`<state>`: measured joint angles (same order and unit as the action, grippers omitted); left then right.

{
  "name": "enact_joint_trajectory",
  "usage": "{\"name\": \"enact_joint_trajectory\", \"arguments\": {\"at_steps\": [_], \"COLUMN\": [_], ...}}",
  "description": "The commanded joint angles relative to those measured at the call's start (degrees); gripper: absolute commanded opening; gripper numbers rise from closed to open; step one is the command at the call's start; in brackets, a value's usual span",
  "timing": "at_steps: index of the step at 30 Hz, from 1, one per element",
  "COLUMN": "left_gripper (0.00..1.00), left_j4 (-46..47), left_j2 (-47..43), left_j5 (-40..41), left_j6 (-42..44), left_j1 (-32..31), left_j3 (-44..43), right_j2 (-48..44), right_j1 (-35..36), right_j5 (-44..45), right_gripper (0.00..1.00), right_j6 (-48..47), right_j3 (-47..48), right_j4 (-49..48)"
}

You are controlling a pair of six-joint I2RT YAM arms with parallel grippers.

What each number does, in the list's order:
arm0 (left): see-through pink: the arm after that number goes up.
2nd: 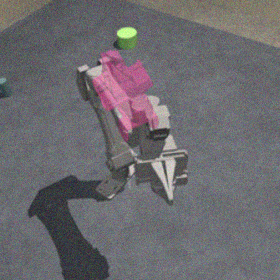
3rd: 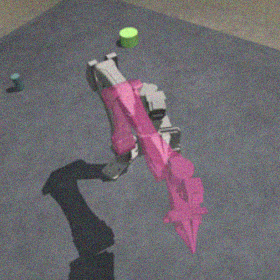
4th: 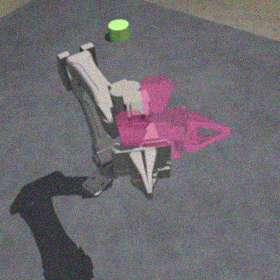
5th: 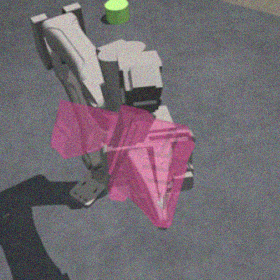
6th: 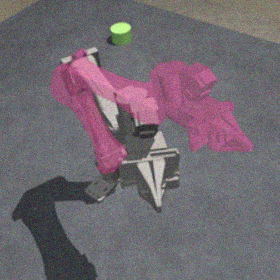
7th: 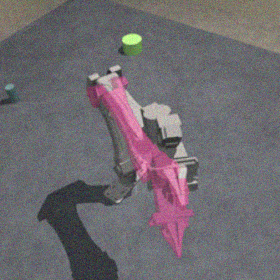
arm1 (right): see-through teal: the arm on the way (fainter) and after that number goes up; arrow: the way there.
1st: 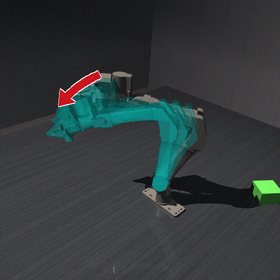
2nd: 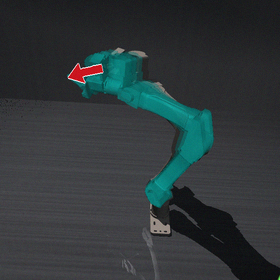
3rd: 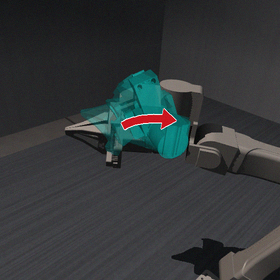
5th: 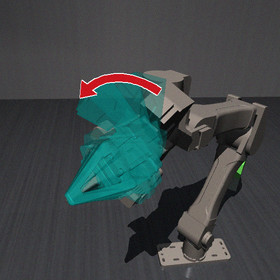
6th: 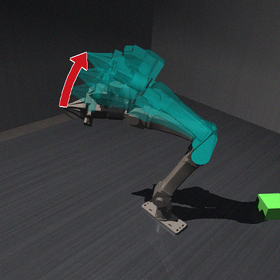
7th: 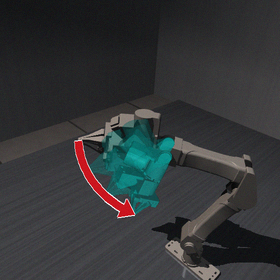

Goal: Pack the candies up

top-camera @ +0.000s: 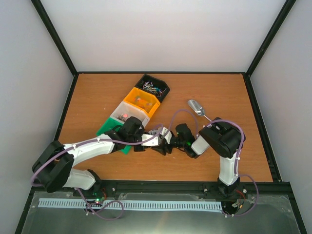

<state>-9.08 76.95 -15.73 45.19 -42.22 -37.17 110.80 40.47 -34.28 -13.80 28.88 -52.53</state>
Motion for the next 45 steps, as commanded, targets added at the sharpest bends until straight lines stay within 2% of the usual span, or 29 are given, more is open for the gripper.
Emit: {"name": "enact_joint_trajectory", "arguments": {"at_steps": [1, 7, 13, 15, 17, 20, 22, 27, 32, 45], "left_gripper": [0.27, 0.26, 0.28, 0.36, 0.60, 0.82, 0.86, 0.88, 0.88, 0.79], "left_j4": [0.1, 1.0, -1.4, -3.8, -6.1, -4.8, -2.8, 0.0, 3.4, -1.1], "left_j2": [-1.6, -2.5, -4.4, -6.1, -6.7, -6.1, -5.3, -1.3, 1.6, 8.0], "left_j5": [4.8, 5.3, 1.6, -2.7, -7.1, -11.7, -11.7, -9.8, -8.8, -8.5], "left_j6": [2.8, 1.6, -1.9, -3.9, -7.0, -11.4, -12.6, -13.7, -15.0, -14.3], "left_j1": [4.7, 8.9, 11.4, 11.4, 11.4, 11.0, 9.8, 5.4, 4.5, 4.3], "left_j3": [0.6, 1.3, 0.2, -0.9, -2.6, -2.8, -2.3, -3.0, -3.9, -9.3], "right_j2": [0.5, 0.5, 0.6, 0.5, 0.5, 0.7, 0.7, 1.1, 1.2, 1.1], "right_j1": [0.4, 0.4, 0.4, 0.3, 0.2, 0.2, 0.2, 0.1, 0.1, 0.1], "right_j5": [-1.8, -1.8, -1.4, -1.3, -1.2, -1.2, -1.1, -0.8, -0.5, -0.3], "right_gripper": [0.25, 0.25, 0.25, 0.25, 0.25, 0.25, 0.25, 0.25, 0.25, 0.26], "right_j6": [0.1, 0.1, 0.3, 0.4, 0.5, 0.7, 1.0, 2.0, 2.4, 2.6], "right_j3": [-1.4, -1.4, -1.4, -1.3, -1.3, -1.2, -1.2, -1.0, -1.0, -1.1], "right_j4": [4.7, 4.7, 4.6, 4.6, 4.6, 4.3, 4.2, 3.8, 3.2, 3.1]}}
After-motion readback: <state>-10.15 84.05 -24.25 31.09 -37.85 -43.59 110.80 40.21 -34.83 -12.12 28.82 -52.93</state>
